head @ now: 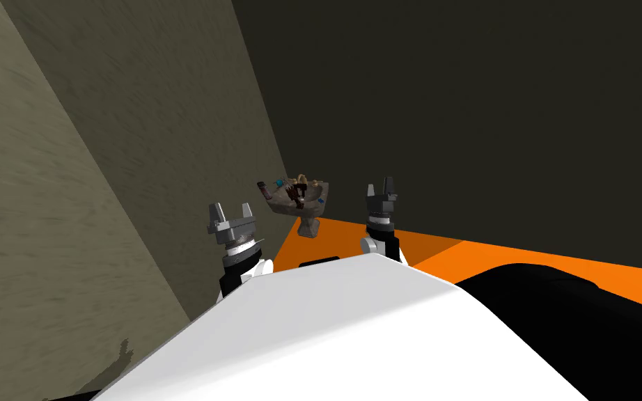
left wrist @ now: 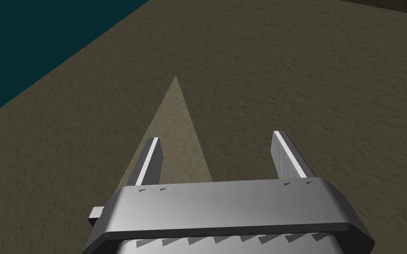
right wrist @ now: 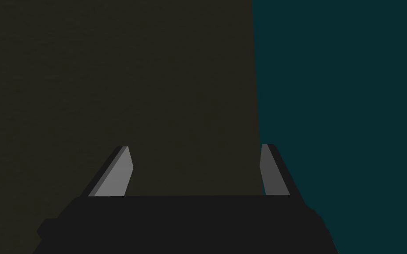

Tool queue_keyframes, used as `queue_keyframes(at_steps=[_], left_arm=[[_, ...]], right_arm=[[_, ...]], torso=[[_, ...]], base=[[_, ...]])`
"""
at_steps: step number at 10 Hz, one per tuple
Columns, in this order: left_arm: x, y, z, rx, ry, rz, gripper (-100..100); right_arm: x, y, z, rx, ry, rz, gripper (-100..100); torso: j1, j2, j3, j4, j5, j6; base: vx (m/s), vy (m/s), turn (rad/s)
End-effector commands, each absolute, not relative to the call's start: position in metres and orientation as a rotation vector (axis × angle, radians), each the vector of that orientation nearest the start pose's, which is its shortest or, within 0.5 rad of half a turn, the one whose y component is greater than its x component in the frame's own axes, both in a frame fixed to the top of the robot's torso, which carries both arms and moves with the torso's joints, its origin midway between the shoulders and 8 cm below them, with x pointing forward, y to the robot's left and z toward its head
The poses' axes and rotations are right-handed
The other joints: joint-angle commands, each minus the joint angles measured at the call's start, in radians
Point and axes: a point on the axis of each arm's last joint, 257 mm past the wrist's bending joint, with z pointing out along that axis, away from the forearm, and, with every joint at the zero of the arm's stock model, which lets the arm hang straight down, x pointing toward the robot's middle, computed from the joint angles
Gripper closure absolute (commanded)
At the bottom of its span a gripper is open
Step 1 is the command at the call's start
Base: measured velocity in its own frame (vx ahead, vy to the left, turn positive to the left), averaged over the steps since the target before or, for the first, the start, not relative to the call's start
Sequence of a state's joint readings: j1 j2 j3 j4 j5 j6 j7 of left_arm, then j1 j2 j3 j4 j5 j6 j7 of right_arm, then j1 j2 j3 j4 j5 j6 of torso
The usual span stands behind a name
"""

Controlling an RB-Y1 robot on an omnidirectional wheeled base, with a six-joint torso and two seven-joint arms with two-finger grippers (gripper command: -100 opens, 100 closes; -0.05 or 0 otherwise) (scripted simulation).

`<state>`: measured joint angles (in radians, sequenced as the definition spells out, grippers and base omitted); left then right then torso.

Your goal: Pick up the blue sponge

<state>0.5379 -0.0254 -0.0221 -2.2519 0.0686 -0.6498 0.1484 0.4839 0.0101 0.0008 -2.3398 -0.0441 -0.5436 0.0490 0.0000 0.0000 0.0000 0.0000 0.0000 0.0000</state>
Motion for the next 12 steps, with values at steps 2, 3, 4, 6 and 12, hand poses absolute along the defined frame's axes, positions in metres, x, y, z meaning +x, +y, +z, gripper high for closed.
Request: queue_keyframes(at_steps=[2,3,4,6,12], left_arm=[[0.319,0.286,0.027,-0.697,0.439,-1.503,0],[0.319,0.286,0.027,-0.697,0.439,-1.503,0],[0.319,0.286,0.027,-0.697,0.439,-1.503,0],[0.319,0.286,0.027,-0.697,0.439,-1.503,0],[0.319,0.286,0.027,-0.697,0.439,-1.503,0]], right_arm=[[0.328,-0.274,0.057,0.586,0.528,1.377,-100],[0.333,-0.270,0.050,0.607,0.539,1.440,-100],[0.336,-0.268,0.046,0.624,0.541,1.477,-100],[0.343,-0.265,0.036,0.672,0.539,1.562,-100],[0.364,-0.259,0.000,0.858,0.486,1.817,-100]], torso=[[0.000,-0.001,0.000,0.000,0.000,0.000],[0.000,-0.001,-0.001,0.000,0.000,0.000],[-0.001,-0.002,-0.001,-0.001,0.000,0.000],[-0.002,-0.003,-0.002,-0.001,0.000,0.000],[-0.001,-0.003,-0.002,-0.001,0.000,0.000]], base=[[0.016,0.000,0.037],[0.036,-0.013,0.069],[0.042,-0.025,0.065],[0.041,-0.020,0.052],[0.040,-0.015,0.062]])
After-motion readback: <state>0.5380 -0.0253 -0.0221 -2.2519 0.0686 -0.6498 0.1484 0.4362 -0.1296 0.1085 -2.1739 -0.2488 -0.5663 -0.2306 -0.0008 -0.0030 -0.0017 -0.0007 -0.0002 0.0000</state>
